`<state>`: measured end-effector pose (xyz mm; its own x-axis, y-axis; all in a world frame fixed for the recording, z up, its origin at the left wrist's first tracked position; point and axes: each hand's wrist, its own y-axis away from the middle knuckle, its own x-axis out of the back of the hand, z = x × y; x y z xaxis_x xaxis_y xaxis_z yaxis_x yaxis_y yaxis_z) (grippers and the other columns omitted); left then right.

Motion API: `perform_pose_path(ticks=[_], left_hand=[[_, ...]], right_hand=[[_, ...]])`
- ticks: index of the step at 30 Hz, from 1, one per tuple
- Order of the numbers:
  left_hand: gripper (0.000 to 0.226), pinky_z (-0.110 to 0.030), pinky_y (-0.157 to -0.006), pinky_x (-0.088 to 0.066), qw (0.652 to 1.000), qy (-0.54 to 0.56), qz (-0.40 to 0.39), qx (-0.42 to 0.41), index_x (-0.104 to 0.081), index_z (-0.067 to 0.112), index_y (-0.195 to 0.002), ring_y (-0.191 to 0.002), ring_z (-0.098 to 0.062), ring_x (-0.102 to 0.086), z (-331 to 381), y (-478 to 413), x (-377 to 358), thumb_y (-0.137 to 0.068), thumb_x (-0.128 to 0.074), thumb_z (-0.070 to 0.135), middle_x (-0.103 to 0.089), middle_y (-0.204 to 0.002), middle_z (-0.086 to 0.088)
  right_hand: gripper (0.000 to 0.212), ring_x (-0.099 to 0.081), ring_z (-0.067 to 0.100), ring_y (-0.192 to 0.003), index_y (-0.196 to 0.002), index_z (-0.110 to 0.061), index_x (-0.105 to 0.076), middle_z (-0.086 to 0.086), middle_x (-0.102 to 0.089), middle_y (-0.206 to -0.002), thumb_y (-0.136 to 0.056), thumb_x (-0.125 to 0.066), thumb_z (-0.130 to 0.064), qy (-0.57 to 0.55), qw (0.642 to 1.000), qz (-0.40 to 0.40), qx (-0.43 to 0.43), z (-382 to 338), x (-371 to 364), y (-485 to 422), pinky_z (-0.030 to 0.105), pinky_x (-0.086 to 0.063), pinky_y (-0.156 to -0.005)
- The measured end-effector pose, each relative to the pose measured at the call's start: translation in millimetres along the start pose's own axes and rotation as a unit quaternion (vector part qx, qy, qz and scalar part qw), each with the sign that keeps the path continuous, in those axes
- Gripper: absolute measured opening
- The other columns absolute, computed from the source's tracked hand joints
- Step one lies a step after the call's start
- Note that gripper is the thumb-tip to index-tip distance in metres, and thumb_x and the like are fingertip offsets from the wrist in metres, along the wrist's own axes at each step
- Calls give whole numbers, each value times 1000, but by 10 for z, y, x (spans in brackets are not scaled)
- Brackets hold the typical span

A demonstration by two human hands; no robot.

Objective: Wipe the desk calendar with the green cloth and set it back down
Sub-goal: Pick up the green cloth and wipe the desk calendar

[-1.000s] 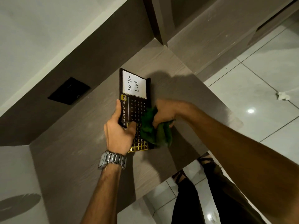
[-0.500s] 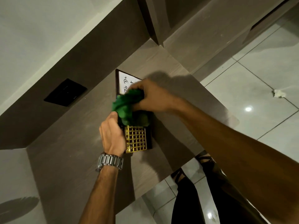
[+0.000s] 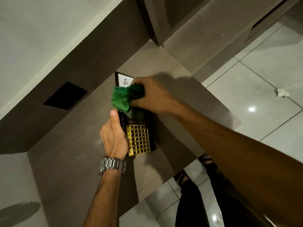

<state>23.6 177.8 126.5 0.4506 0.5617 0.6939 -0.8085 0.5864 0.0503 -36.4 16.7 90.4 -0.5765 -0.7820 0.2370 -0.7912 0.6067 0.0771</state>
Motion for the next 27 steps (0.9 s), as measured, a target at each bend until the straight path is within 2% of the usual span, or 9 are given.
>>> perform_pose_path(ticks=[4,7,9,13,16,18,21,24,27], left_hand=[[45,-18,-49,-31,1000,3,-19,-4,-44,41,-66,-51,-14,-42,15,26,-55,-82,-14,70,-46,-60,-17],[44,-22,-51,-32,1000,-2,-3,-1,-54,51,-71,-53,-14,-45,8,52,-64,-82,-17,70,-47,-57,-13],[40,-16,-45,-30,1000,-3,4,-3,-55,55,-78,-46,-5,-42,-31,40,-45,-83,-18,68,-44,-52,-2],[65,-17,-44,-27,1000,-6,14,-10,-57,16,-66,-40,-5,-37,-100,-6,-59,-87,-22,67,-37,-47,7],[83,-11,-44,-31,999,-28,0,-28,-52,-19,-94,-41,1,-44,-83,3,-56,-91,-25,60,-65,-71,-18],[87,-8,-45,-31,999,-35,-15,-36,-48,-21,-100,-52,-4,-56,-68,19,-55,-90,-25,62,-61,-97,-36],[88,-5,-48,-31,998,-40,-23,-34,-51,-17,-96,-74,-22,-62,-84,1,-50,-87,-24,67,-56,-111,-40],[83,-6,-46,-30,998,-44,-11,-39,-53,-15,-97,-73,-16,-60,-94,-13,-42,-88,-26,63,-66,-98,-32],[88,-8,-43,-31,999,-29,-25,-35,-50,-22,-105,-44,-2,-50,-59,-16,-29,-90,-27,62,-55,-49,8]], right_hand=[[35,-64,11,-89,-110,-15,-64,-3,-66,-97,-77,-76,-15,40,995,87,-40,131,108,25,25,-52,-74],[30,-65,13,-84,-103,-12,-67,1,-66,-94,-75,-77,-15,60,994,-81,-43,175,138,91,31,-55,-67],[37,-67,17,-90,-111,-9,-66,6,-68,-103,-76,-77,-14,24,994,-85,-64,177,150,50,26,-55,-68],[39,-66,11,-93,-110,-8,-67,-1,-70,-101,-75,-78,-21,-40,996,70,-28,54,167,-72,14,-48,-67],[35,-68,8,-91,-104,-16,-70,-3,-72,-97,-72,-80,-27,-56,994,90,-12,-88,55,-134,9,-49,-67],[43,-65,10,-91,-111,-17,-68,0,-69,-101,-71,-79,-30,-29,992,112,-49,-133,38,-210,7,-44,-61],[49,-63,10,-86,-114,-16,-63,0,-63,-100,-71,-80,-30,-10,990,110,-90,-166,126,-302,10,-45,-52],[50,-65,8,-83,-114,-14,-64,0,-68,-100,-70,-84,-27,-4,995,-14,-95,-237,174,-346,11,-50,-46],[39,-66,9,-88,-112,-13,-64,0,-69,-103,-77,-78,-23,-15,989,133,-68,-308,205,-426,18,-56,-64]])
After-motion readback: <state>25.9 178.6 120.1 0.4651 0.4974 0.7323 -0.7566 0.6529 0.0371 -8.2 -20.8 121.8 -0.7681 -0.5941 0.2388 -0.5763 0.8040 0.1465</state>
